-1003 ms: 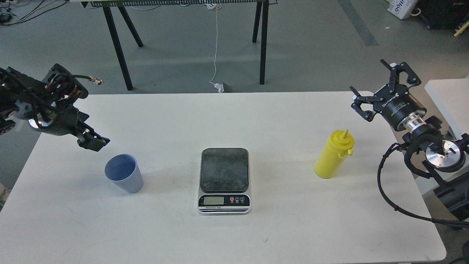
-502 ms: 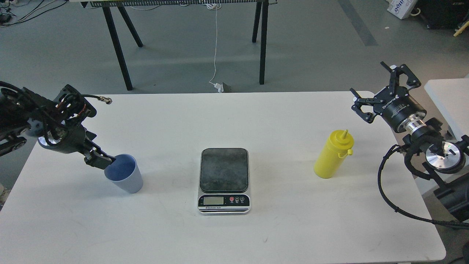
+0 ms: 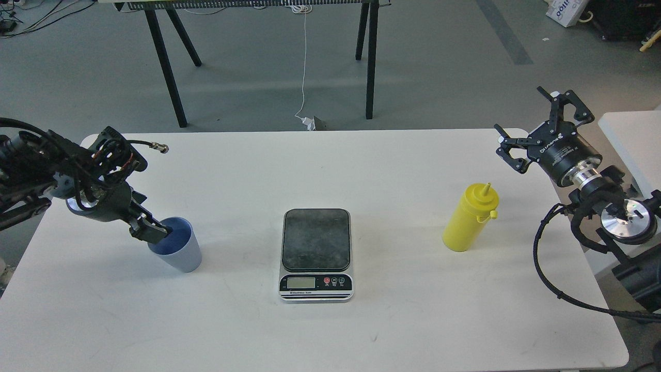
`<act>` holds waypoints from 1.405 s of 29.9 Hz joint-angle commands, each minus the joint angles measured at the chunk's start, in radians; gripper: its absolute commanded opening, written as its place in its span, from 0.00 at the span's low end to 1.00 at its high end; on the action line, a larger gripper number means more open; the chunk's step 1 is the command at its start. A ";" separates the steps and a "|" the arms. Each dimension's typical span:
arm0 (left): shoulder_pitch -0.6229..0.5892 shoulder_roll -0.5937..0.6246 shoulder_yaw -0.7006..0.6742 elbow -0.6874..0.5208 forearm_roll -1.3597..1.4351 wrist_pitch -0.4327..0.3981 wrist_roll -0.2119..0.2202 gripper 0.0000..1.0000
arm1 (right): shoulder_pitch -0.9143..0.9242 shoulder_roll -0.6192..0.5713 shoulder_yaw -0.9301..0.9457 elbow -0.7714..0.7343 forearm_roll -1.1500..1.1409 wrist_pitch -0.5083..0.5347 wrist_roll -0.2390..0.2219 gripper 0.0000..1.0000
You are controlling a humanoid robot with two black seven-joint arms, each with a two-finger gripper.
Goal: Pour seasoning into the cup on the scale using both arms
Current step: 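Lower the left gripper onto the blue paper cup and grasp it, then carry the cup with the left gripper onto the scale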
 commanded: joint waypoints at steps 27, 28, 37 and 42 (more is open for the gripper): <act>0.016 -0.059 0.001 0.049 -0.067 0.000 0.000 0.51 | -0.016 0.000 0.000 -0.003 0.000 0.000 0.000 0.99; 0.016 -0.059 0.003 0.054 -0.067 0.000 0.000 0.47 | -0.016 0.000 0.000 -0.003 0.000 0.000 0.002 0.99; 0.016 -0.051 0.003 0.054 -0.078 0.000 0.000 0.04 | -0.020 0.000 0.000 -0.003 0.000 0.000 0.002 0.99; 0.013 -0.049 0.009 0.052 -0.076 0.000 0.000 0.05 | -0.022 0.000 0.002 -0.003 -0.001 0.000 0.002 0.99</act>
